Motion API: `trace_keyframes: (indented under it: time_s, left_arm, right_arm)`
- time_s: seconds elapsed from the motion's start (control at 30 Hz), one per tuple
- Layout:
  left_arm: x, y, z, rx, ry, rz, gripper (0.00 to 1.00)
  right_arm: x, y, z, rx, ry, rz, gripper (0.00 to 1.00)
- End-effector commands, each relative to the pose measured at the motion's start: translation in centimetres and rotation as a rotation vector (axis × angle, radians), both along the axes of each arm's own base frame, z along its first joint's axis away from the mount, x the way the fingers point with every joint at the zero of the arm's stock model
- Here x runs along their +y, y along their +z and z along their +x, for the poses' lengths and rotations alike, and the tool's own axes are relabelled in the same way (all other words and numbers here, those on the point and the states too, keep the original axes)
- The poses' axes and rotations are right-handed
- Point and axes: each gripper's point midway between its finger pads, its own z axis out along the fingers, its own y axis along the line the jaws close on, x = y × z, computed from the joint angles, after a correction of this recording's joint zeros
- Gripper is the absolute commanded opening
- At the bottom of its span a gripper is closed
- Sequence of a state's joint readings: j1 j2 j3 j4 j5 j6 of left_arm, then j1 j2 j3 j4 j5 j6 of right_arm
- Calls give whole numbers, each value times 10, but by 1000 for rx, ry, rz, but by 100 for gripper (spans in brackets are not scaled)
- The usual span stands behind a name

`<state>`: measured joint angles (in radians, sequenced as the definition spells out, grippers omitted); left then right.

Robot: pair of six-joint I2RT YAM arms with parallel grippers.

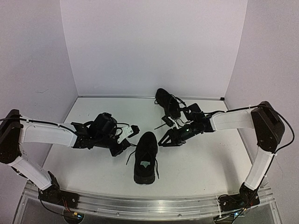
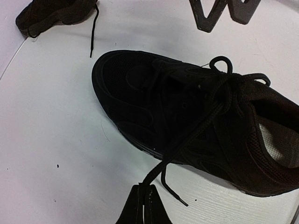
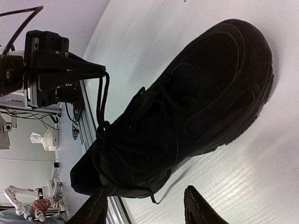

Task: Tie the shoes

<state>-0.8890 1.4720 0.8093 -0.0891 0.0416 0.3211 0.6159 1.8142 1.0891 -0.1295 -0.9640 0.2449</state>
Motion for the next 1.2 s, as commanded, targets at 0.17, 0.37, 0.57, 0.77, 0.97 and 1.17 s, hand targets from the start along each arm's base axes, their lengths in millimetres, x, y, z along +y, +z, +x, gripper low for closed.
trace_keyframes:
  time_s: [0.17,0.37,0.57,0.77,0.97,1.17]
  left_arm:
    - [-8,9,3,-20,-27,-17,0]
    - [-9,8,3,-19,-30,-14,0]
    - [-10,9,3,-21,-37,-16,0]
    - [-11,8,2,-19,-40,-15,0]
    - [-13,7,2,-20,-45,-10,0]
    - [-15,8,2,-22,-48,-11,0]
  right_arm:
    - [20,9,13,65,1,106,50]
    - [27,7,11,99,22,134,45]
    - [32,1,6,129,45,136,43]
    - [37,1,-2,137,73,140,42]
    - [41,3,-6,137,87,145,36]
    - [41,3,-6,139,88,145,30]
